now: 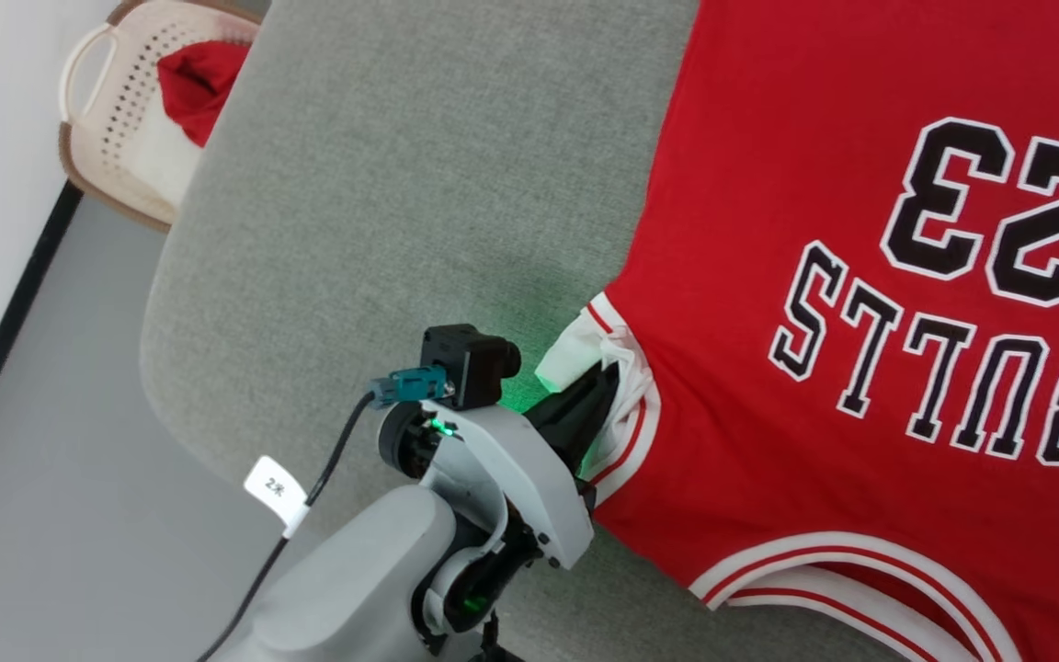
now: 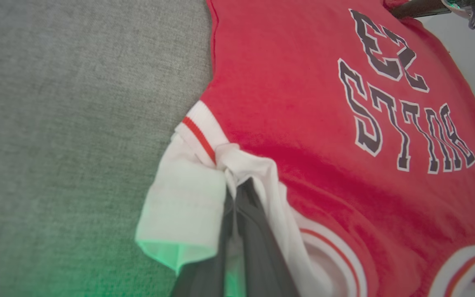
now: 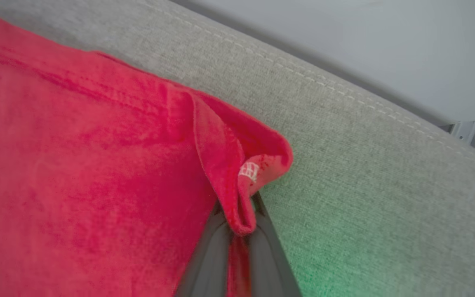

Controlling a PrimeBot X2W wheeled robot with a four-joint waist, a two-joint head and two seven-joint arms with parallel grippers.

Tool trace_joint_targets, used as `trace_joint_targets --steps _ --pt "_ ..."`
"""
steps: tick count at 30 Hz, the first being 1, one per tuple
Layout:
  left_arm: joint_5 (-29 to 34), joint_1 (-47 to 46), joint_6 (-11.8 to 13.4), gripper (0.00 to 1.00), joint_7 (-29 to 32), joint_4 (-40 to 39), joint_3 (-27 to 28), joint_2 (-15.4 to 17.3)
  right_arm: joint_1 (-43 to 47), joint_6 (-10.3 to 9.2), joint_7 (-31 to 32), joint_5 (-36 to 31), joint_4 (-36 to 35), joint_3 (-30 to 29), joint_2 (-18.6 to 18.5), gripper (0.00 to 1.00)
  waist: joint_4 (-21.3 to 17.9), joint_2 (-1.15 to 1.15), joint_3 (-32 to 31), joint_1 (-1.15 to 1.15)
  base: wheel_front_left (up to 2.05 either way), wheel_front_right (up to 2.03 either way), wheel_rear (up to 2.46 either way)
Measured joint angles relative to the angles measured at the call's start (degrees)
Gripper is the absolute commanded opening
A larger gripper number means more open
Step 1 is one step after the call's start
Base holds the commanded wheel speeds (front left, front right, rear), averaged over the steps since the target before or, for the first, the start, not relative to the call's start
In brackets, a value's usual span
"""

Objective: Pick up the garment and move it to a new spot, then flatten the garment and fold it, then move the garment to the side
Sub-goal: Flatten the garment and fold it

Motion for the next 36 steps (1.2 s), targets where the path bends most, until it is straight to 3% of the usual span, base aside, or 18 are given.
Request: trace_joint_targets --steps 6,12,23,30,36 --pt "-0.3 0.2 0.8 0.00 0.1 0.6 0.7 1.7 1.2 0.02 -0.8 1.1 0.2 0.9 1.6 0.00 -2.2 0.00 -1.9 0.00 0.00 0.00 0.00" --pt "-0.6 1.8 2.8 0.00 0.6 0.4 2.2 5.3 5.7 0.03 -0.9 5.9 -3.9 4.0 1.3 0.00 -5.6 0.00 -4.8 0.00 0.00 0.00 0.00" --pt "-2.1 7.2 6.9 0.00 2.0 -3.4 4.3 11.4 19.2 0.08 1.4 17.1 -18.2 7.5 -6.0 0.00 -13.0 0.00 -11.2 0.00 0.00 0.00 0.00" --pt "-3.1 10.6 9.0 0.00 2.8 -6.9 5.2 14.5 32.0 0.08 3.0 21.8 -30.0 5.0 -10.2 0.00 -17.5 0.00 -15.0 0.00 0.00 0.00 0.00" --pt "-3.5 12.8 10.3 0.00 3.2 -9.4 5.7 16.7 46.3 0.08 3.5 23.0 -39.2 -2.3 -10.7 0.00 -21.1 0.00 -17.5 0.00 0.00 0.00 0.00"
